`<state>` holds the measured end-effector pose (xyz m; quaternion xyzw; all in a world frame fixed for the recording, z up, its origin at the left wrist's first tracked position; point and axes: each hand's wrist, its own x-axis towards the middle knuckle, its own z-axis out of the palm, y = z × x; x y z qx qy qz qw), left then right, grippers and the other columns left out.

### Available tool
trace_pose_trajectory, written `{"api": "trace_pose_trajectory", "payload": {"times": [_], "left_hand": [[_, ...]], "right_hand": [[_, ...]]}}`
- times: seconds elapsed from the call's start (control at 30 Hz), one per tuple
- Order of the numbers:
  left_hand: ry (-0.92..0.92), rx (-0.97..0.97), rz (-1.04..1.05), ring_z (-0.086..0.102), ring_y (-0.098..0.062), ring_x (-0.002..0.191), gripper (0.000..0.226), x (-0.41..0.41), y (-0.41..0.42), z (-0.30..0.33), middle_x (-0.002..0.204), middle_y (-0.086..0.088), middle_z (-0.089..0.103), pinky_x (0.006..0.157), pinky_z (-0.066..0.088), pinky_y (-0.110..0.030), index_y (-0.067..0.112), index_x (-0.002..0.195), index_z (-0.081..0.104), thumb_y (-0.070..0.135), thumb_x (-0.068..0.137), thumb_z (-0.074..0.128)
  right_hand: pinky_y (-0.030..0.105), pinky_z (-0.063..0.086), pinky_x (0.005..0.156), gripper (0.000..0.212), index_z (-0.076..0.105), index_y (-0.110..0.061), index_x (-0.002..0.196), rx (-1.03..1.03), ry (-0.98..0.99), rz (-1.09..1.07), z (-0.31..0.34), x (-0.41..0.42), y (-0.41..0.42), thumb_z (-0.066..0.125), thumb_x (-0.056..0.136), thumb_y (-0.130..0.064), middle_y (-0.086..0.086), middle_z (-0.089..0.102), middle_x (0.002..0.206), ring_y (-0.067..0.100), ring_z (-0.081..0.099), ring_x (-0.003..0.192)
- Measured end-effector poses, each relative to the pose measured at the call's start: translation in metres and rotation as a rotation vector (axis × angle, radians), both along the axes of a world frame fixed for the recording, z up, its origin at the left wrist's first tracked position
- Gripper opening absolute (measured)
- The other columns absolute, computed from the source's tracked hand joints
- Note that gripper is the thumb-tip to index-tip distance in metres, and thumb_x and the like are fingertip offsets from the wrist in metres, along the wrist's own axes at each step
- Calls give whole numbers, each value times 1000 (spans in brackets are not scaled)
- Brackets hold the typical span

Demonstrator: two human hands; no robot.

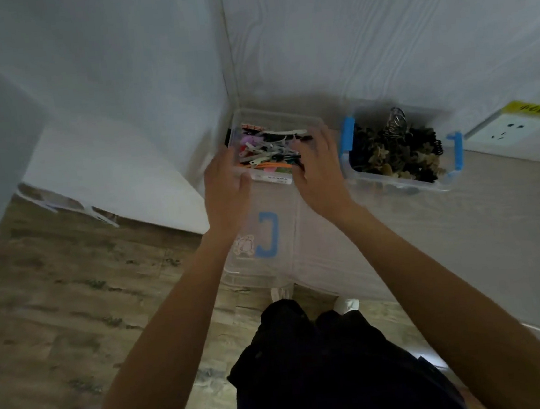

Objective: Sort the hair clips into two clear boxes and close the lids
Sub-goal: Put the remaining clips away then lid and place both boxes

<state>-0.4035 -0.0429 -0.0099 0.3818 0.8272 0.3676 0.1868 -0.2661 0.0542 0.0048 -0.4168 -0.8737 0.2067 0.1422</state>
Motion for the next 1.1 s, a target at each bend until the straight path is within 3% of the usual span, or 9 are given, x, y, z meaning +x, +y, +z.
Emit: {"api": "trace_pose_trajectory", "payload": {"times": [0.13, 0.27, 0.37, 0.5, 0.6, 0.7, 0.83, 0.97, 1.1], "left_hand": [[49, -113, -2, 48, -29, 116, 40, 5, -42, -16, 126, -12, 53, 95, 35, -29, 11, 127, 49, 19, 89, 56], [24, -381, -84, 40, -34, 121, 49, 8, -63, -33, 134, -17, 45, 102, 32, -38, 7, 133, 43, 25, 89, 57], [-26, -426, -81, 39, -30, 124, 51, 12, -61, -31, 138, -12, 41, 101, 35, -38, 11, 135, 40, 23, 88, 57], [-64, -266, -21, 53, -24, 109, 52, 17, -62, -28, 131, -7, 44, 88, 46, -33, 18, 129, 47, 7, 80, 59], [-359, -99, 134, 62, -18, 93, 60, 18, -63, -20, 123, -6, 48, 74, 48, -25, 19, 131, 44, -4, 77, 60], [-700, -18, 269, 61, -18, 90, 64, 15, -67, -16, 114, -7, 59, 73, 52, -23, 12, 136, 41, -2, 79, 67], [-903, 91, 274, 63, -16, 88, 44, 20, -85, 1, 98, -4, 68, 83, 52, -34, 14, 118, 57, -7, 80, 63], [-982, 297, 286, 64, -6, 83, 42, 39, -94, 26, 96, 2, 66, 76, 53, -23, 22, 103, 57, -13, 81, 55], [-762, 357, 314, 63, -10, 84, 19, 49, -71, 42, 90, 2, 67, 73, 51, -22, 20, 93, 60, 2, 85, 60]], "right_hand": [[36, 47, 91, 26, 57, -7, 116, -99, 57, 66, -12, 20, -49, 50, 91, -11, 13, 54, 119, 29, 50, 113], [36, 38, 101, 46, 35, -9, 139, -341, -228, -6, -30, 16, -67, 44, 96, -23, 14, 39, 138, 29, 37, 128], [36, 35, 102, 49, 33, -11, 140, -398, -173, -65, -31, 11, -72, 47, 95, -20, 15, 36, 141, 31, 35, 128], [34, 34, 100, 51, 38, -13, 137, -474, -73, -135, -34, 10, -78, 56, 89, -15, 14, 35, 141, 32, 37, 126], [39, 40, 102, 53, 42, -13, 133, -529, 20, -167, -39, 14, -76, 62, 84, -12, 15, 37, 138, 32, 41, 123], [35, 45, 98, 52, 43, -11, 132, -603, 110, -187, -39, 19, -71, 64, 84, -10, 16, 37, 136, 29, 46, 120], [26, 41, 86, 57, 36, -14, 134, -698, 203, -203, -31, 36, -70, 65, 85, -18, 12, 44, 132, 25, 51, 113], [20, 49, 78, 58, 29, -21, 136, -891, 354, -117, -7, 60, -76, 62, 88, -20, 10, 61, 109, 22, 61, 96], [22, 47, 69, 35, 42, -12, 123, -562, 430, -44, 22, 54, -46, 55, 90, -11, 10, 58, 84, 16, 58, 73]]}}
